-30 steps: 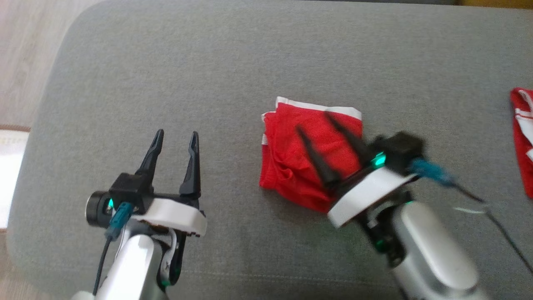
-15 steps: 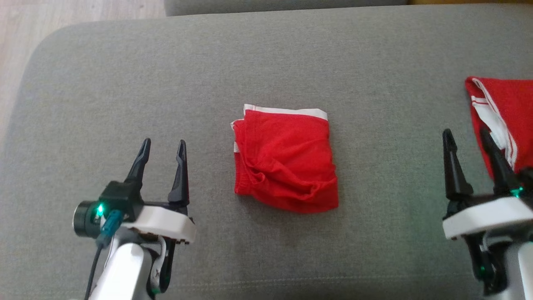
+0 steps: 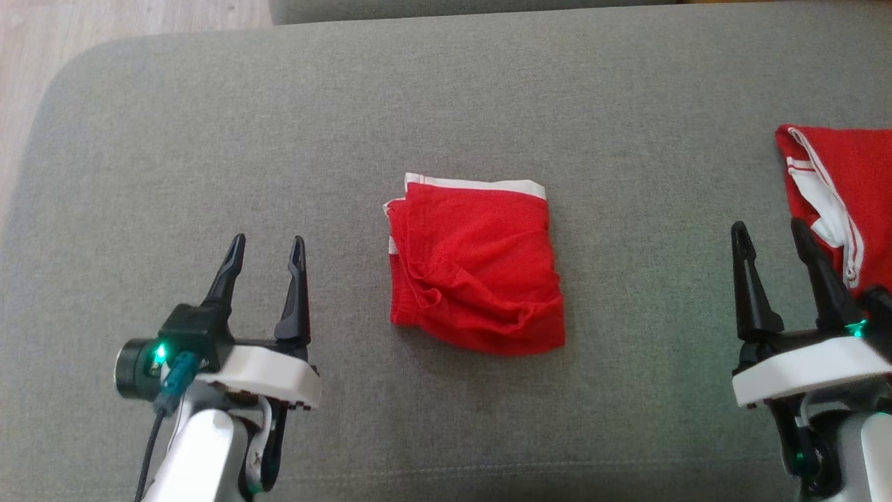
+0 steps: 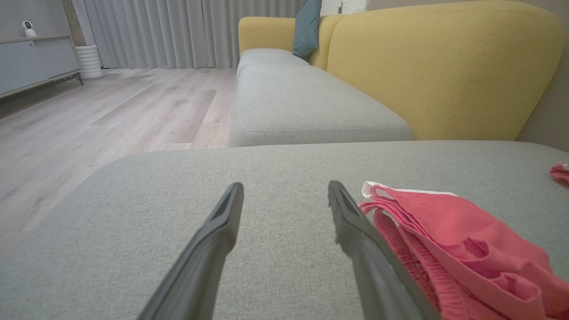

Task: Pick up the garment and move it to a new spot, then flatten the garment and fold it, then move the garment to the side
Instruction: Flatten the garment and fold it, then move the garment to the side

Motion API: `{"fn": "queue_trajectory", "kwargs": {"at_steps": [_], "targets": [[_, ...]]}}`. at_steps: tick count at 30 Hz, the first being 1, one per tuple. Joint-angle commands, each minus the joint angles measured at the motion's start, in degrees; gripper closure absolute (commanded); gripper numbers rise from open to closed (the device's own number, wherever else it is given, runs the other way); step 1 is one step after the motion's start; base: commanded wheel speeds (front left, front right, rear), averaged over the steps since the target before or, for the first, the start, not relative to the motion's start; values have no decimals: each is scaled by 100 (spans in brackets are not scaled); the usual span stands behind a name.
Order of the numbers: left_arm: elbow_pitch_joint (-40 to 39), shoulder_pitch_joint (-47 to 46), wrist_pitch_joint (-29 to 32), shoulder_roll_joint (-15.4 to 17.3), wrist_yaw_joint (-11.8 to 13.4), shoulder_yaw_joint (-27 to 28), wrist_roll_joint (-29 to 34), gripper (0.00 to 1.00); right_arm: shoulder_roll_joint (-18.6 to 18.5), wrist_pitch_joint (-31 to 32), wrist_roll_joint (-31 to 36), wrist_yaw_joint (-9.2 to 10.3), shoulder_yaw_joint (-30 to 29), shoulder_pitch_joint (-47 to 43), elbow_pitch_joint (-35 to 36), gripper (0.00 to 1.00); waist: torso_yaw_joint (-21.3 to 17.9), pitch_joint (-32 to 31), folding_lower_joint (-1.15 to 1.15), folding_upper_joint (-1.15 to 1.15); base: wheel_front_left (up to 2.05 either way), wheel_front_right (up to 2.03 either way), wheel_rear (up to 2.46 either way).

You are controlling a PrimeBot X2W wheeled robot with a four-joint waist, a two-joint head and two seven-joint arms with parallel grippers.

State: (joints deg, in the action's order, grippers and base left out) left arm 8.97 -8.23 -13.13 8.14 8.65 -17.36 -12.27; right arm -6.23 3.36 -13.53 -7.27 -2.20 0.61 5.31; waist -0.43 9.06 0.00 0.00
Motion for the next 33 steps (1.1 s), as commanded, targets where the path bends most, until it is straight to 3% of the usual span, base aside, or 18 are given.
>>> {"fn": "queue_trajectory", "kwargs": {"at_steps": [1, 4, 5, 6, 7, 13, 22, 23, 26, 33], "targets": [[-220, -135, -6, 106, 51, 225, -25, 0, -65, 5, 44, -22, 116, 86, 244, 0, 11, 3, 0, 0, 0, 0, 0], [-230, -161, -8, 103, 55, 198, -23, 0, -102, 24, 17, -22, 144, 106, 240, 0, 56, 30, 0, 0, 0, 0, 0], [-234, -181, -8, 99, 54, 183, -18, 0, -126, 46, 0, -22, 164, 119, 213, 27, 82, 50, 0, 0, 0, 0, 0], [-240, -207, -9, 94, 53, 167, -13, 0, -161, 55, -27, -22, 204, 150, 167, 86, 111, 76, 0, 0, 0, 0, 0], [-246, -236, -12, 89, 52, 155, -7, 0, -193, 54, -59, -22, 262, 198, 101, 100, 138, 107, 0, 0, 0, 0, 0], [-228, -468, -44, 12, 31, 69, 7, 0, -402, -85, -318, -22, 1309, 844, -803, 100, 392, 350, 0, 0, 0, 0, 0], [-61, -691, -123, -106, -8, -23, -10, 0, -86, -489, -1033, -22, 3353, 1986, -2569, 100, 712, 499, 0, 0, 0, 0, 0], [-61, -691, -123, -106, -8, -23, -10, 0, -86, -489, -1033, -22, 3353, 1986, -2569, 100, 712, 499, 0, 0, 0, 0, 0], [12, -697, -152, -147, -8, -45, -24, 0, -26, -702, -1429, -22, 4095, 2240, -2986, 100, 783, 481, 0, 0, 0, 0, 0], [38, -641, -172, -139, 9, 7, -47, 0, -93, -907, -1671, -22, 4775, 2304, -3174, 100, 795, 424, 0, 0, 0, 0, 0]]}}
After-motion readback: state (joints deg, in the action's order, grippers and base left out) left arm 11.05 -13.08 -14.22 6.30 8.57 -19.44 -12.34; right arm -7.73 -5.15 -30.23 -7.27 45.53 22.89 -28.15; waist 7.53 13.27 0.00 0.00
